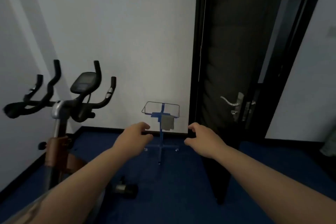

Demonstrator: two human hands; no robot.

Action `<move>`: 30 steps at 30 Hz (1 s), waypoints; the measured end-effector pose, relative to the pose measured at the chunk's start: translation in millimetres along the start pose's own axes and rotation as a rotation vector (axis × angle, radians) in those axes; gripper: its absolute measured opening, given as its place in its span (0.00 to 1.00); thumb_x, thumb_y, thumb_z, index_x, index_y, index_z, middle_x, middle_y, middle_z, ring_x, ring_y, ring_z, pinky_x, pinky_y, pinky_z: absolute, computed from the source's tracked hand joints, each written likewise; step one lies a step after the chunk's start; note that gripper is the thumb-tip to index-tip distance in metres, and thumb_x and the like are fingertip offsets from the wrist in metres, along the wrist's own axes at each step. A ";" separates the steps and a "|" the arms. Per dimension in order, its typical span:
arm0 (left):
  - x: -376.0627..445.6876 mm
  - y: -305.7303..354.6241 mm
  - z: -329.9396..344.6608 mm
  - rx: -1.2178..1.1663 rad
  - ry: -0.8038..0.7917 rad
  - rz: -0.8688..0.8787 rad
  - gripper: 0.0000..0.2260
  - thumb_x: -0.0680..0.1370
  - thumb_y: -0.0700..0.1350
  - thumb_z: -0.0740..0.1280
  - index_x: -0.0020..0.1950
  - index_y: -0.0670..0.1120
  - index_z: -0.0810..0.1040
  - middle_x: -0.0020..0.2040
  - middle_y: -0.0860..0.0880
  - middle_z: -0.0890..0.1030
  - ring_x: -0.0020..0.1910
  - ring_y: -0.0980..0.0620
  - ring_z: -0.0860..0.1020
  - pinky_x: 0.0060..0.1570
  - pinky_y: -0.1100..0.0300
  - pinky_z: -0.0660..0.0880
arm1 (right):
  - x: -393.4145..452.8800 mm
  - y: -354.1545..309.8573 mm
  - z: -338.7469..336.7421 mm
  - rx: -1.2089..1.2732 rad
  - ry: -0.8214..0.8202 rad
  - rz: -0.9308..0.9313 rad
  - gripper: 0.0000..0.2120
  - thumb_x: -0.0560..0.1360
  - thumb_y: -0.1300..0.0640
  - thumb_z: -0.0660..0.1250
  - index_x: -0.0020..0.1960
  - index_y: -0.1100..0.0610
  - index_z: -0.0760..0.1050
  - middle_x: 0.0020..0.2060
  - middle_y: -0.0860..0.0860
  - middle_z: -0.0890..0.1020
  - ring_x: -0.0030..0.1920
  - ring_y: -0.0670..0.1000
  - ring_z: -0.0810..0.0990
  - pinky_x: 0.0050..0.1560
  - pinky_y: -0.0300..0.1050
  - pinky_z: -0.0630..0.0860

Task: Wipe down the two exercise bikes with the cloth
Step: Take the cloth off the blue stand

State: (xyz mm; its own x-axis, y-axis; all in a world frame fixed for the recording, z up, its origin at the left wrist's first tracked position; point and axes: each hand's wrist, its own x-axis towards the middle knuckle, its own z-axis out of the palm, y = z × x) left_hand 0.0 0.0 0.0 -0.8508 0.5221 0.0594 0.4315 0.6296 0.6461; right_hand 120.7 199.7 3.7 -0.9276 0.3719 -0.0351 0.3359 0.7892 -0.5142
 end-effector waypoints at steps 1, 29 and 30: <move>13.7 -1.1 4.9 -0.010 -0.003 0.000 0.18 0.78 0.48 0.67 0.67 0.49 0.73 0.63 0.49 0.77 0.56 0.52 0.76 0.56 0.57 0.73 | 11.9 4.3 1.2 0.006 -0.008 0.010 0.30 0.78 0.49 0.64 0.76 0.52 0.59 0.71 0.51 0.69 0.66 0.52 0.71 0.62 0.47 0.72; 485.4 -154.6 140.0 -0.041 -0.130 -0.301 0.16 0.78 0.46 0.66 0.66 0.48 0.75 0.64 0.48 0.78 0.61 0.49 0.76 0.59 0.53 0.74 | 522.6 120.6 108.4 0.084 -0.249 0.148 0.21 0.78 0.52 0.64 0.69 0.54 0.68 0.64 0.51 0.74 0.62 0.52 0.73 0.61 0.50 0.73; 503.2 -162.0 147.4 -0.036 -0.149 -0.303 0.16 0.78 0.45 0.66 0.65 0.48 0.75 0.64 0.48 0.78 0.60 0.48 0.76 0.59 0.51 0.74 | 540.8 123.9 115.9 0.102 -0.246 0.150 0.20 0.78 0.53 0.65 0.68 0.53 0.69 0.64 0.51 0.75 0.61 0.52 0.74 0.61 0.50 0.73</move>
State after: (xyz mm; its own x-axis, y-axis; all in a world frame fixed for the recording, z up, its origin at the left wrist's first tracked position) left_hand -453.8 245.6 -186.9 -0.8845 0.3943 -0.2493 0.1527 0.7497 0.6439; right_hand -358.2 441.9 -178.3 -0.8850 0.3410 -0.3170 0.4652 0.6769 -0.5705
